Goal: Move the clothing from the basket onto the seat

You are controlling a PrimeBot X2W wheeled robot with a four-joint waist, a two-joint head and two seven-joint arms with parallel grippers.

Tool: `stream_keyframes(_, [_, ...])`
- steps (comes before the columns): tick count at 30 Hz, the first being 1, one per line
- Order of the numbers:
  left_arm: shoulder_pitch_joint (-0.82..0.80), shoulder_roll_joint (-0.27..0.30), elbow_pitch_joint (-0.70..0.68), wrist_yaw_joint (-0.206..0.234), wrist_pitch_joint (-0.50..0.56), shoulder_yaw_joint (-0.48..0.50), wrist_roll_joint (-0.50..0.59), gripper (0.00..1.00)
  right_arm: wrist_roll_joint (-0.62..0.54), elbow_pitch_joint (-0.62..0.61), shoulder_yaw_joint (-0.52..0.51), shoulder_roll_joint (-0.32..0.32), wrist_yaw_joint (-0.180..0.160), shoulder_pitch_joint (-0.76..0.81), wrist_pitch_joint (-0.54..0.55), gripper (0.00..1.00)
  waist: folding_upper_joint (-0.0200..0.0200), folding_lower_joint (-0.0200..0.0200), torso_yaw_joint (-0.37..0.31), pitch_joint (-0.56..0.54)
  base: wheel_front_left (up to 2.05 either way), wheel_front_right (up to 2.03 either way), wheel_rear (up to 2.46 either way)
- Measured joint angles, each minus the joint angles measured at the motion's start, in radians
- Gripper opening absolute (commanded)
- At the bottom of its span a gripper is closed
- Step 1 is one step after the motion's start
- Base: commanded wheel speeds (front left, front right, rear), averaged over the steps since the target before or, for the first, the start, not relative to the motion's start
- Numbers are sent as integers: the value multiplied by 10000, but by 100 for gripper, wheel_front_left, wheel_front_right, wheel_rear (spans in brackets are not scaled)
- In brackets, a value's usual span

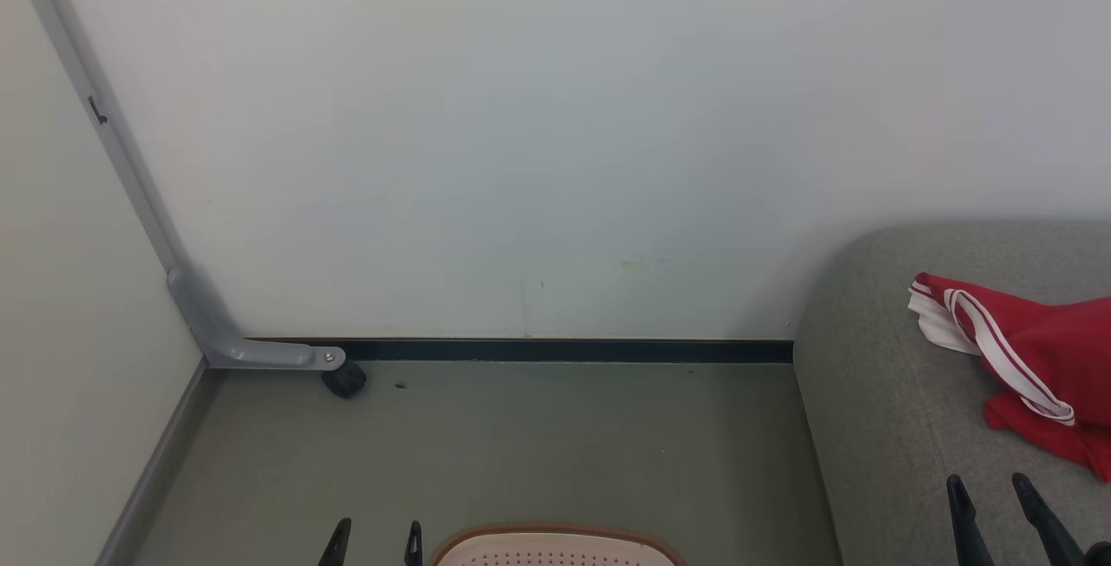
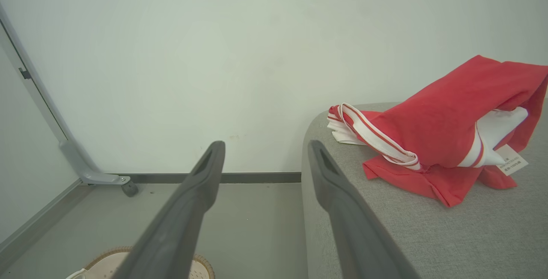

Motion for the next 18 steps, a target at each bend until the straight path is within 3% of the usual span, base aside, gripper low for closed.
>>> stream_keyframes(18, [-9,-27,88,0,161,-165,13,100,0,-385,-146,-15,-69,58,0,100,0,0,33,96,0,0,0])
